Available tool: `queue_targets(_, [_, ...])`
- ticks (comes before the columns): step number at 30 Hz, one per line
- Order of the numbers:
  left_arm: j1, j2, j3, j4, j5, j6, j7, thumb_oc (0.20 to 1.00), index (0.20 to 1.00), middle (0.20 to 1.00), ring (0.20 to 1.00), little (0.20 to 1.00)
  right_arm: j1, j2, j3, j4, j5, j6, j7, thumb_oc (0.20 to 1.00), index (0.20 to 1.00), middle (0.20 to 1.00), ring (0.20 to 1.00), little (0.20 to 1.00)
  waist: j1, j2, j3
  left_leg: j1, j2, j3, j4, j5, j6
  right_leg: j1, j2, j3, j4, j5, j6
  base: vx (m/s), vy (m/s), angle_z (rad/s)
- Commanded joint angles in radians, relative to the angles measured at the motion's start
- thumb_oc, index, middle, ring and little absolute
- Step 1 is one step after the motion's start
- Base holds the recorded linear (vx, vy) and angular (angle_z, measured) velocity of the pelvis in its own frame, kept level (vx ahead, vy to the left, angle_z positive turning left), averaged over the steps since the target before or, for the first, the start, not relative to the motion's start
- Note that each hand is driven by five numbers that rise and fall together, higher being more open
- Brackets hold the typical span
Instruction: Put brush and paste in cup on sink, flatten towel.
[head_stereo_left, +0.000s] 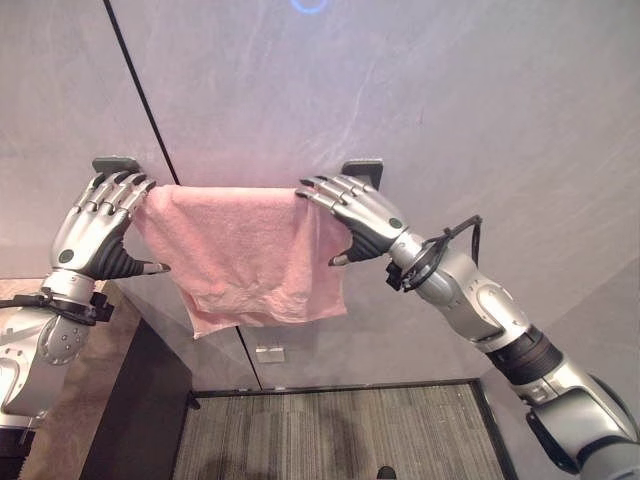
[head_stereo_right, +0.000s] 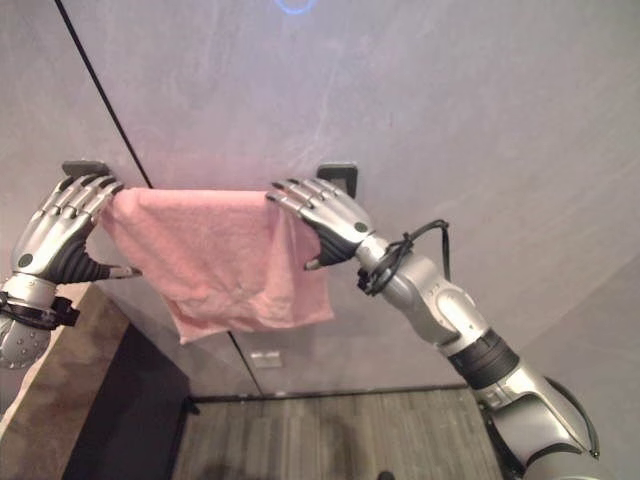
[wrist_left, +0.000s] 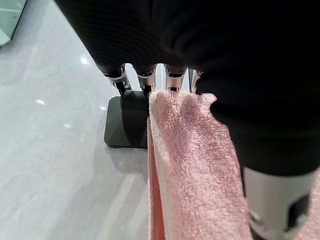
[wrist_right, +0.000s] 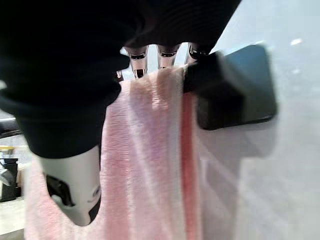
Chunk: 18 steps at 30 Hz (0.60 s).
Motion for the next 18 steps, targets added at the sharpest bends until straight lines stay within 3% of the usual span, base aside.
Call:
queue_targets(1, [0.019, 0.039, -0.051, 0.008, 0.012, 0.005, -0.048, 1.000, 1.000, 1.000, 1.000, 1.000, -0.050, -0.008, -0.055, -0.020, 0.005, 0.021, -0.033, 1.000, 1.000, 1.000, 1.000, 1.000, 0.004, -0.012, 0.013, 0.020, -0.026, -0.026, 0.010, -0.053, 0.034, 0.050, -0.078, -0.050, 0.011, 0.032, 0.064, 0.00, 0.000, 0.00])
queue_targets(18, [0.055, 0.048, -0.051, 0.070, 0.068, 0.038, -0.077, 1.000, 1.000, 1.000, 1.000, 1.000, -0.061, -0.016, -0.067, 0.004, -0.053, 0.047, -0.034, 1.000, 1.000, 1.000, 1.000, 1.000, 0.007, -0.014, 0.013, 0.029, -0.019, -0.009, 0.010, -0.055, 0.030, 0.047, -0.065, -0.041, 0.011, 0.028, 0.062, 0.00, -0.002, -0.04])
